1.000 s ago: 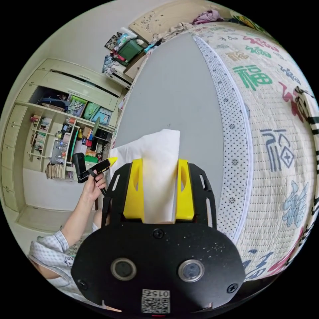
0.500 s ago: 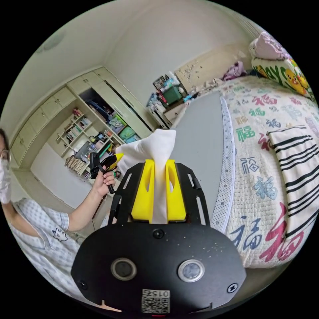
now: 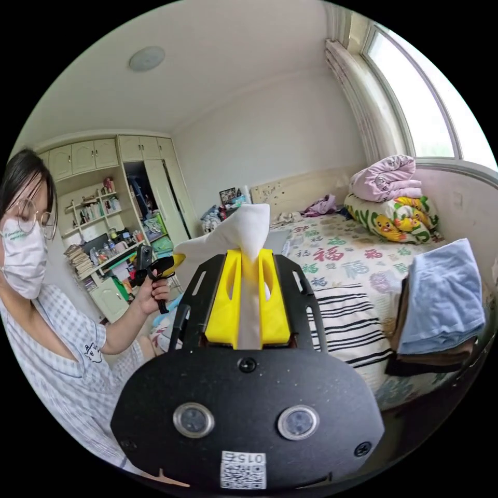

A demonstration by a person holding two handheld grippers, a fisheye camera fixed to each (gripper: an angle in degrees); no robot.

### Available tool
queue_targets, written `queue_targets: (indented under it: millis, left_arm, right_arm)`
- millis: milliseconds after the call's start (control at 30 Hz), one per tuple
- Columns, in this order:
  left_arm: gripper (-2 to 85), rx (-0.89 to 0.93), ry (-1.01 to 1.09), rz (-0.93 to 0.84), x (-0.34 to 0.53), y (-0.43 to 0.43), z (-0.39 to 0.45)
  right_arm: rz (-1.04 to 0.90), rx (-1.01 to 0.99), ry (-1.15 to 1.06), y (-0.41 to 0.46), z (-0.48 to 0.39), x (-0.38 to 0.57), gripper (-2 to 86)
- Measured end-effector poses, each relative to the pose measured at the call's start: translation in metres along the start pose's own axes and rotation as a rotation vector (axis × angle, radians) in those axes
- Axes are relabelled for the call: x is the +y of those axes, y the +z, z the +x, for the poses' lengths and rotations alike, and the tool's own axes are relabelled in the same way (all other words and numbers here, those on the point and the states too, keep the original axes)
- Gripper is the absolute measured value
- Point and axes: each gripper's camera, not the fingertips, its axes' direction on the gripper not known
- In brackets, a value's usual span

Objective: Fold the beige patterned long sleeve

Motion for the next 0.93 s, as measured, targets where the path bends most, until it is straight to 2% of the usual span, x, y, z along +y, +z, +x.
queue_targets:
  millis: [100, 167, 233, 333, 400, 433, 533, 633, 700, 800, 933]
  left_arm:
    - [3.0, 0.064, -0.068, -0.001, -0.015, 0.067, -0.025]
    - [3.4, 0.058, -0.120, 0.001, -0.023, 0.108, -0.049]
    - [4.0, -0.027, -0.185, 0.004, -0.028, 0.148, -0.079]
    - [5.7, -0.261, -0.262, -0.038, -0.031, 0.218, -0.136]
    - [6.2, -0.457, -0.418, -0.220, -0.019, 0.265, -0.183]
    - [6.2, -0.464, -0.441, -0.253, -0.015, 0.272, -0.190]
    - [6.0, -0.399, -0.359, -0.271, -0.003, 0.295, -0.188]
    - [6.2, -0.356, -0.241, -0.365, 0.006, 0.328, -0.169]
    - [6.6, -0.299, -0.161, -0.460, 0.016, 0.364, -0.152]
    - [7.7, -0.307, -0.035, -0.620, 0.035, 0.420, -0.129]
    - [9.4, -0.310, -0.003, -0.805, 0.067, 0.477, -0.121]
  right_arm:
    - [-0.044, 0.100, -0.022, 0.000, 0.039, -0.022, 5.9]
    - [-0.123, 0.163, -0.018, 0.031, 0.084, -0.047, 6.1]
    - [-0.210, 0.221, -0.020, 0.076, 0.123, -0.066, 6.8]
    - [-0.359, 0.364, 0.094, 0.167, 0.197, -0.077, 8.3]
    - [-0.446, 0.487, 0.192, 0.201, 0.229, -0.065, 8.7]
    - [-0.453, 0.516, 0.219, 0.209, 0.238, -0.053, 8.5]
    - [-0.418, 0.510, 0.173, 0.202, 0.239, -0.018, 8.8]
    - [-0.446, 0.618, 0.153, 0.176, 0.245, 0.018, 10.0]
    - [-0.461, 0.669, 0.162, 0.153, 0.253, 0.035, 10.7]
    - [-0.507, 0.742, 0.149, 0.124, 0.262, 0.054, 12.9]
    - [-0.747, 0.851, 0.012, 0.153, 0.262, 0.078, 16.2]
